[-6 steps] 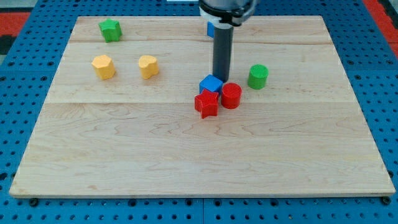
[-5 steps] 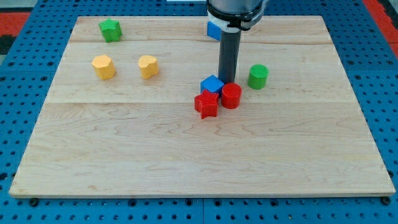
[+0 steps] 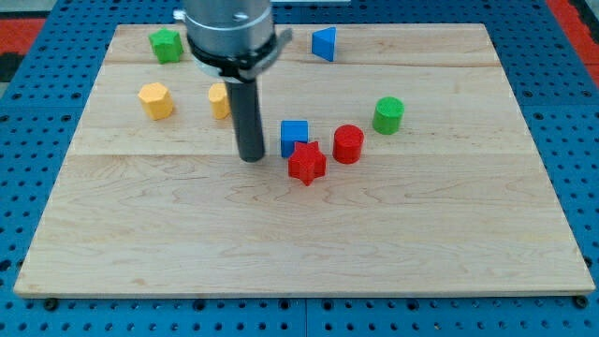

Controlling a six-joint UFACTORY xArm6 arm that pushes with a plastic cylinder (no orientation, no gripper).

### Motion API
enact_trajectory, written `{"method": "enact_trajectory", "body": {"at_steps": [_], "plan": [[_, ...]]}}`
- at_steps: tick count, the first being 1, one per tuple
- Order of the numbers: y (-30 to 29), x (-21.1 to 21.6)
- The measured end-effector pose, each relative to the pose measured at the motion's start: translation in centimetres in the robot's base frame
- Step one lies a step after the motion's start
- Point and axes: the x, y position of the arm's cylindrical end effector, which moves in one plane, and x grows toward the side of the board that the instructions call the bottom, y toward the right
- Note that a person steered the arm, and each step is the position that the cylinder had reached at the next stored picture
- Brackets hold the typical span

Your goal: Place red star to the bottom of the green circle

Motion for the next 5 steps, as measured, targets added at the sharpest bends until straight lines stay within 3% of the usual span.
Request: {"method": "enact_trajectory", "body": {"at_steps": [2,4,5], "plan": [[8.2,0.7],[11.5,5.1],[16.2,4.4]]}}
